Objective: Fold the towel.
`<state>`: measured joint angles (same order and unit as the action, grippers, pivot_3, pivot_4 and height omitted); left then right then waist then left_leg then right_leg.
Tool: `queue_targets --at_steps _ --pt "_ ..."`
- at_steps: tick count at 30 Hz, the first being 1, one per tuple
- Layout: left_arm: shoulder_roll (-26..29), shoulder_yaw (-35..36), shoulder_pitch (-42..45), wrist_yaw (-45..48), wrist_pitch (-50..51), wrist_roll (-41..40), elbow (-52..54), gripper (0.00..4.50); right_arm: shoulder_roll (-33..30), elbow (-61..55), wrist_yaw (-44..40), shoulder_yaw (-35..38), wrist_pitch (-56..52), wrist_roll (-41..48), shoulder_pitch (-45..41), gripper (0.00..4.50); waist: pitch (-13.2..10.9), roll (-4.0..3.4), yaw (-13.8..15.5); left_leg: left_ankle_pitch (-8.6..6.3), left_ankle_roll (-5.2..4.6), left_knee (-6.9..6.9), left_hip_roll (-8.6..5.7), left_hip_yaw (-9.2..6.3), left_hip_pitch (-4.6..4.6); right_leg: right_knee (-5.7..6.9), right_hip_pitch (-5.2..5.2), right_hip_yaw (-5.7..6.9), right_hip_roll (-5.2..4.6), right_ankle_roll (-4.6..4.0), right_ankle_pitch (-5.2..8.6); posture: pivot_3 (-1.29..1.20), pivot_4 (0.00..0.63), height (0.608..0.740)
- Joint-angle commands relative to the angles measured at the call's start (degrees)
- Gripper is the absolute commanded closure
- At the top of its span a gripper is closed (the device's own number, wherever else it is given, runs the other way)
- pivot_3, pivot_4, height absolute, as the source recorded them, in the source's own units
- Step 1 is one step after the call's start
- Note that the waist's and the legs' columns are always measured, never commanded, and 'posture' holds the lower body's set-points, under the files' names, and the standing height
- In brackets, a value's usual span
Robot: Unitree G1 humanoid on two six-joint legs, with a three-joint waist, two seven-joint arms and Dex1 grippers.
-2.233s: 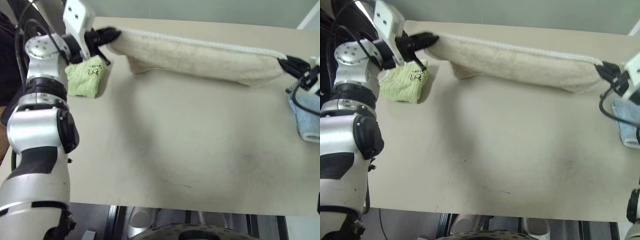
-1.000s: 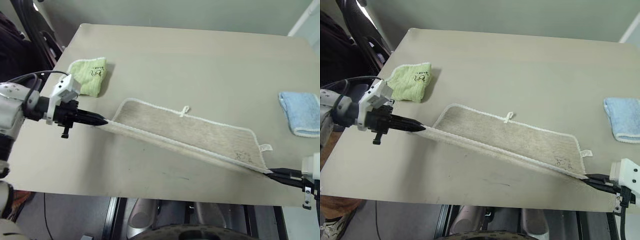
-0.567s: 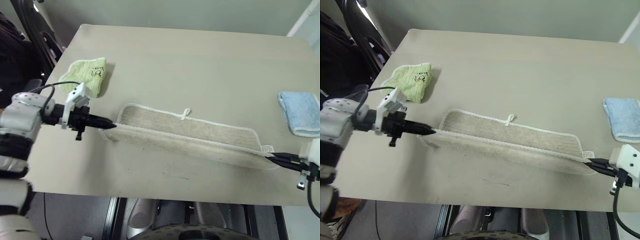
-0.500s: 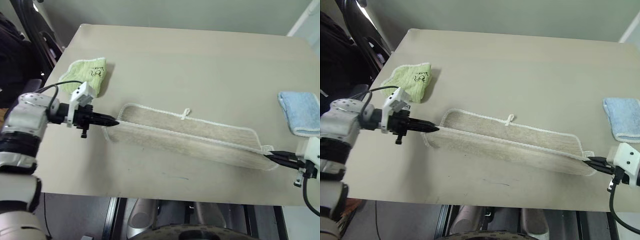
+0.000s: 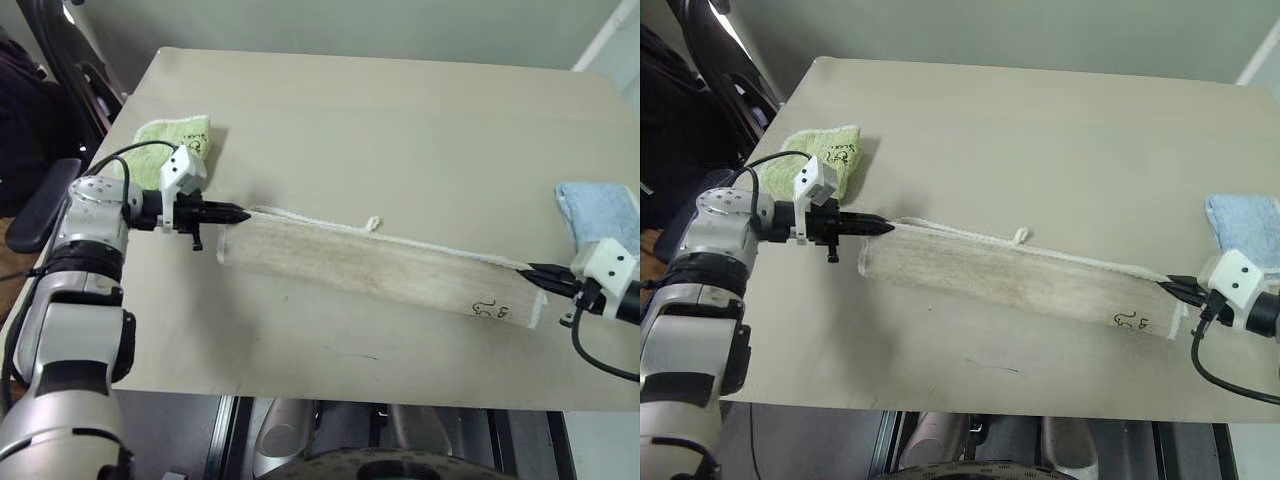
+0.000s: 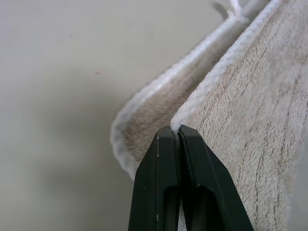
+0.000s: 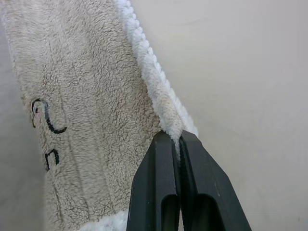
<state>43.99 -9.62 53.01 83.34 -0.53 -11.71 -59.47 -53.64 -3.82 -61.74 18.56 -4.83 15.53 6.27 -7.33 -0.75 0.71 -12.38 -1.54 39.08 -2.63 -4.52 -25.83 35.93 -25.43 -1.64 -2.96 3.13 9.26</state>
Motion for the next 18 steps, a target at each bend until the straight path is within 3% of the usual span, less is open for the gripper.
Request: queue_targets --at_steps 1,18 --pt "0.73 2.27 1.63 -0.91 -2.19 2.23 -2.35 4.46 0.08 2.15 1.61 -0.2 0.02 -0.85 -1.84 4.5 0.0 0.0 0.0 0.0 0.0 0.0 0.0 0.0 0.0 0.0 0.0 0.0 0.0 0.0 0.0 0.0 0.15 0.733" --pt "-5.54 5.96 2.33 -6.28 -12.24 7.1 -7.2 4.46 -0.44 0.02 0.83 -3.36 -11.27 2.82 -4.46 4.5 0.0 0.0 0.29 0.01 -0.01 0.0 0.0 0.03 0.0 0.0 0.0 0.01 -0.01 0.04 -0.03 0.0 0.15 0.733"
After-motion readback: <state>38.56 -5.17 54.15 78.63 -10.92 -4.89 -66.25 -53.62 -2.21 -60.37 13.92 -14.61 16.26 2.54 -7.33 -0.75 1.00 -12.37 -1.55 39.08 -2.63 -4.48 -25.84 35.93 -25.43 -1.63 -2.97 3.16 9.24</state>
